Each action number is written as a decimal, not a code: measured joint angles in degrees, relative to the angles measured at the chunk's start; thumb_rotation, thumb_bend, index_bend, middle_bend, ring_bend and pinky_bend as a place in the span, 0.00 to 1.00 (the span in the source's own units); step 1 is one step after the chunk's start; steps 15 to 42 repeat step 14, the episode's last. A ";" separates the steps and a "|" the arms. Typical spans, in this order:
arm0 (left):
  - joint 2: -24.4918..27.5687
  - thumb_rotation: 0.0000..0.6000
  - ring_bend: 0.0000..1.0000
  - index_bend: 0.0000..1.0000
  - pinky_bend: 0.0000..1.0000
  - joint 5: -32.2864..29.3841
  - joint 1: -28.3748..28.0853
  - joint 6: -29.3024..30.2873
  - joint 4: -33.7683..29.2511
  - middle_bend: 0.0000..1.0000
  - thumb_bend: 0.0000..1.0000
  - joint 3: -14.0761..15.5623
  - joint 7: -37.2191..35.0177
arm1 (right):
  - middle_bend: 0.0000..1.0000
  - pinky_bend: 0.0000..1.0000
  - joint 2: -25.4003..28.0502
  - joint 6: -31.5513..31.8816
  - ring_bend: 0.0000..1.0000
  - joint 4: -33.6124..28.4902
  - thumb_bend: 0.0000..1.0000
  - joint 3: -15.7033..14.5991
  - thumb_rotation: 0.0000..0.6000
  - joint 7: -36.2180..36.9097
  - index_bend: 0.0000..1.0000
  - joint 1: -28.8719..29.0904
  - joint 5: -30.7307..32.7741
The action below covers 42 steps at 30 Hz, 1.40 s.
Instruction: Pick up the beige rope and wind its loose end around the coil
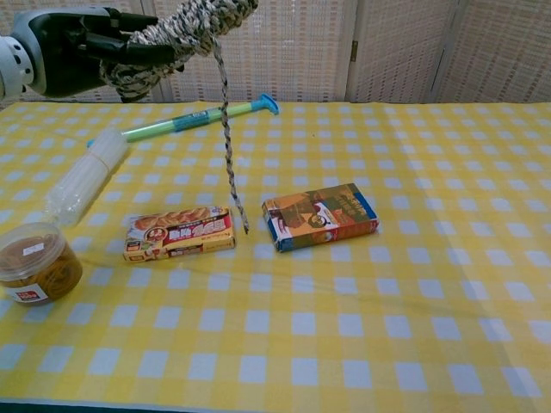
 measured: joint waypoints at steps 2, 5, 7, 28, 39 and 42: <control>-0.28 1.00 0.67 0.72 0.79 -0.10 0.27 0.64 0.19 0.68 0.63 0.10 0.32 | 0.11 0.17 -0.41 1.89 0.17 1.37 0.64 -0.73 1.00 0.72 0.00 -2.13 -0.78; -0.52 1.00 0.67 0.72 0.79 -0.19 0.39 1.03 0.31 0.68 0.63 0.21 0.71 | 0.11 0.17 -0.76 3.14 0.16 2.61 0.64 -1.59 1.00 2.02 0.00 -4.43 -1.29; -0.70 1.00 0.67 0.72 0.79 -0.20 0.42 1.38 0.26 0.68 0.63 0.21 1.02 | 0.11 0.16 -0.78 3.31 0.15 3.30 0.64 -1.95 1.00 2.97 0.00 -5.45 -1.52; -1.04 1.00 0.67 0.72 0.79 -0.40 0.57 2.20 0.13 0.68 0.63 0.18 1.85 | 0.07 0.05 -0.14 3.33 0.08 4.17 0.64 -2.00 1.00 2.78 0.00 -7.42 -2.25; -1.04 1.00 0.67 0.72 0.79 -0.40 0.57 2.20 0.13 0.68 0.63 0.18 1.85 | 0.07 0.05 -0.14 3.33 0.08 4.17 0.64 -2.00 1.00 2.78 0.00 -7.42 -2.25; -1.04 1.00 0.67 0.72 0.79 -0.40 0.57 2.20 0.13 0.68 0.63 0.18 1.85 | 0.07 0.05 -0.14 3.33 0.08 4.17 0.64 -2.00 1.00 2.78 0.00 -7.42 -2.25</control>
